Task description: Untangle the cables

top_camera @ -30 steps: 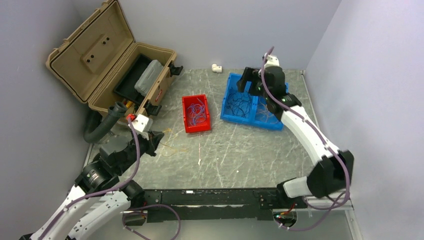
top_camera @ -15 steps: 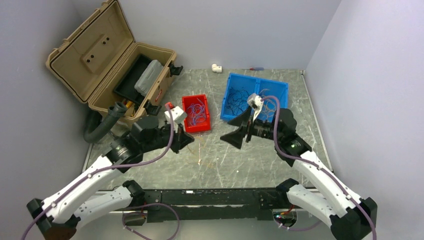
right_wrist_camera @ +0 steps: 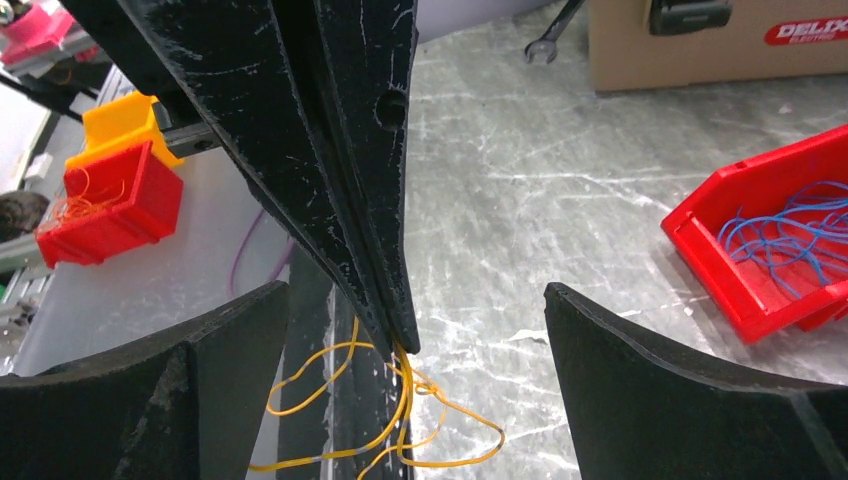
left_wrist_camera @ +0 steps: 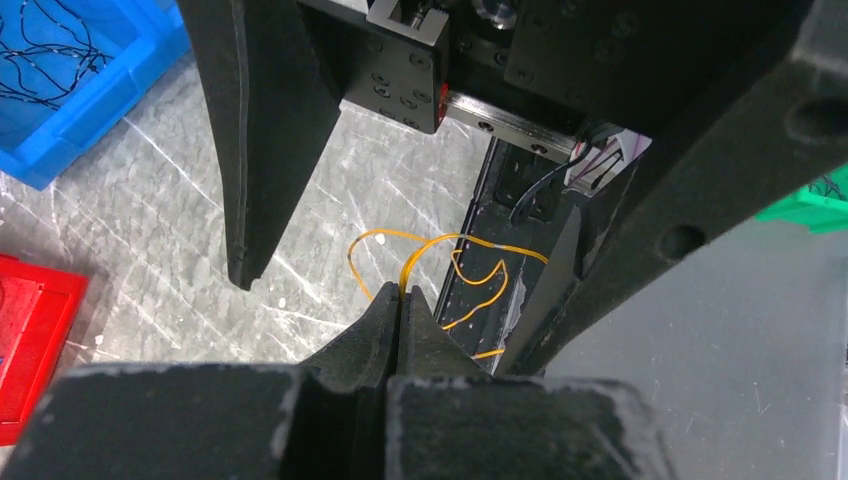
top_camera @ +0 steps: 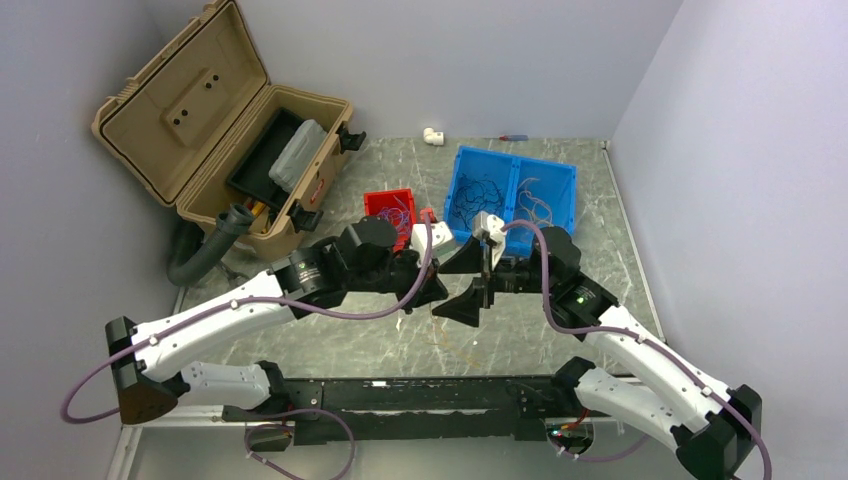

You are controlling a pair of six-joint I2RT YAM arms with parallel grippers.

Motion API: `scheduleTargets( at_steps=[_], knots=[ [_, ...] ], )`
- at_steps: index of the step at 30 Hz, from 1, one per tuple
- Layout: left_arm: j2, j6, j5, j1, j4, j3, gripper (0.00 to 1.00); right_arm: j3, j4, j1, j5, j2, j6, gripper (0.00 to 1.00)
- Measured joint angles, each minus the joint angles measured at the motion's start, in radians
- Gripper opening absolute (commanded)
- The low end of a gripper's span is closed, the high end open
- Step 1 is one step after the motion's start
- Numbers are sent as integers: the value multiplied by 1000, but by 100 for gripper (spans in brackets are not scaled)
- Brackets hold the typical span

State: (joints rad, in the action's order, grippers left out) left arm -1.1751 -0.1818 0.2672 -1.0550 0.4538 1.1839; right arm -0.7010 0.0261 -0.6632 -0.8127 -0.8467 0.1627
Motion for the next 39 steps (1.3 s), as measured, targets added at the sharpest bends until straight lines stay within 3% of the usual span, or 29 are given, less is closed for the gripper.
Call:
scheduleTargets(
  at_steps=[8, 12, 13, 16, 20, 24, 28, 31, 36, 39],
  knots=[
    [-21, 22, -15, -20, 16, 12, 0, 20, -47, -21, -1, 45, -24, 94],
    [-21, 22, -14, -20, 8, 12, 0, 50, -42, -34, 1, 75, -13, 83],
    [-20, 22, -14, -20, 2, 12, 0, 59, -40, -36, 3, 82, -10, 73],
    [-14, 20, -15, -20, -24, 11, 0, 80, -28, -41, 13, 106, 6, 31],
    [18, 8, -13, -22, -53, 2, 2, 85, -10, -40, 30, 120, 32, 4],
    [48, -4, -16, -28, -74, -15, 20, 85, 3, -42, 34, 117, 48, 0],
    [64, -27, -50, -27, -98, -35, 57, 85, 2, -46, 69, 122, 57, 0],
    [93, -51, -97, -26, -105, -61, 76, 85, -4, -47, 163, 135, 67, 1],
    [171, -86, -194, -22, -105, -93, 98, 84, -43, -47, 397, 142, 106, 0],
    [232, -105, -265, -17, -101, -120, 99, 76, -97, -47, 533, 114, 126, 0]
  ],
)
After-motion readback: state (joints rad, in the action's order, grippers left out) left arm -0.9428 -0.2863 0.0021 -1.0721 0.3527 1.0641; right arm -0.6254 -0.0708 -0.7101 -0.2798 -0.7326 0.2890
